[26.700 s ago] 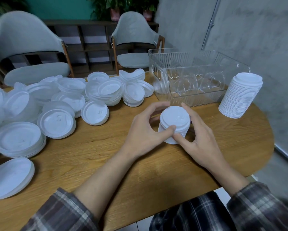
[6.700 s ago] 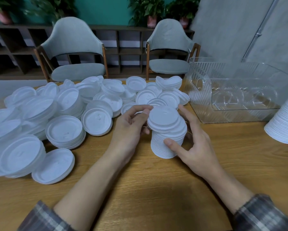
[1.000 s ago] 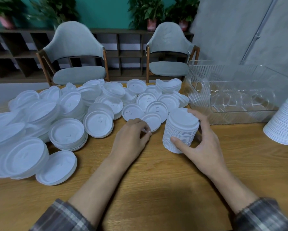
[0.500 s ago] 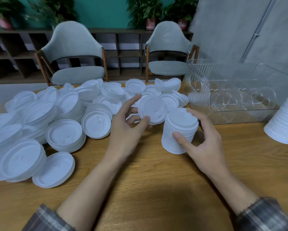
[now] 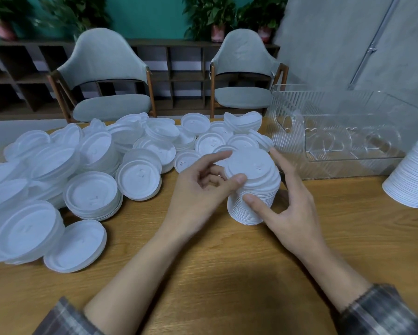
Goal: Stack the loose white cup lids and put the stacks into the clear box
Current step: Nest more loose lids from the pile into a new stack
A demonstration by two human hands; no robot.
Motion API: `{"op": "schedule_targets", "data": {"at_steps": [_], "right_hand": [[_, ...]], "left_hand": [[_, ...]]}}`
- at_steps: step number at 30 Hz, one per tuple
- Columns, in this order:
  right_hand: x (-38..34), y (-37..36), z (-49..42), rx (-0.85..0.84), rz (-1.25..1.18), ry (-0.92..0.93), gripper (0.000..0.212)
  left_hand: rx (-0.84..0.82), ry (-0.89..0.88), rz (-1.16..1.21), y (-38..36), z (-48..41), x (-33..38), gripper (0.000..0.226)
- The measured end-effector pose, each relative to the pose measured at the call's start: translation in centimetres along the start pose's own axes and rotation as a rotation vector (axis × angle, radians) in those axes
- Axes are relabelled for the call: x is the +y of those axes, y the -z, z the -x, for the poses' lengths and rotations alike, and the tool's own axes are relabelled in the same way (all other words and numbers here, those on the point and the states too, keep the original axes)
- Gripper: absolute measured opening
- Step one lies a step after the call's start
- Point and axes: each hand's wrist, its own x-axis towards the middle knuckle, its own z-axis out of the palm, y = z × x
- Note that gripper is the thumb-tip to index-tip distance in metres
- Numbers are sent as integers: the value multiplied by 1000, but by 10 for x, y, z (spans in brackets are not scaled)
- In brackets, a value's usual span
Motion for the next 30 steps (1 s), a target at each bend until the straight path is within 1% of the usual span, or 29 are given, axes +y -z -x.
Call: {"op": "schedule_targets", "data": {"at_steps": [3,5,7,10,12,15,18,23,27,30], "right_hand": [[2,-1,0,-18,17,20,80],[2,0,0,-31,25,16,80],[1,0,0,-39,23,9,79],[-1,-1,1,-44,5,7,76],[-1,-2,1,-50,3,11,78],[0,-2,1,-60,-29,-5,83],[-1,-2,2,-74,-43,-12,87],[-1,-2,2,-94,-32,-22,84],[-3,-2,2,-110,-58,-36,79],[-4,-3,3,-120,-78,-54,83]], "left_hand": [[51,-74,-250,-4,4,-5,41],[75,-98,-354,-3,5,-6,47],[23,-103,-330,-2,5,-5,53],[-119,-105,-203,0,5,-1,57],[-144,-106,-146,1,5,1,60],[-75,-101,-133,-1,5,2,61],[-15,-117,-184,-4,5,3,56],[60,-185,-286,-9,7,2,53],[71,-196,-321,-9,7,-1,53],[43,-189,-326,-8,6,-6,54]]}}
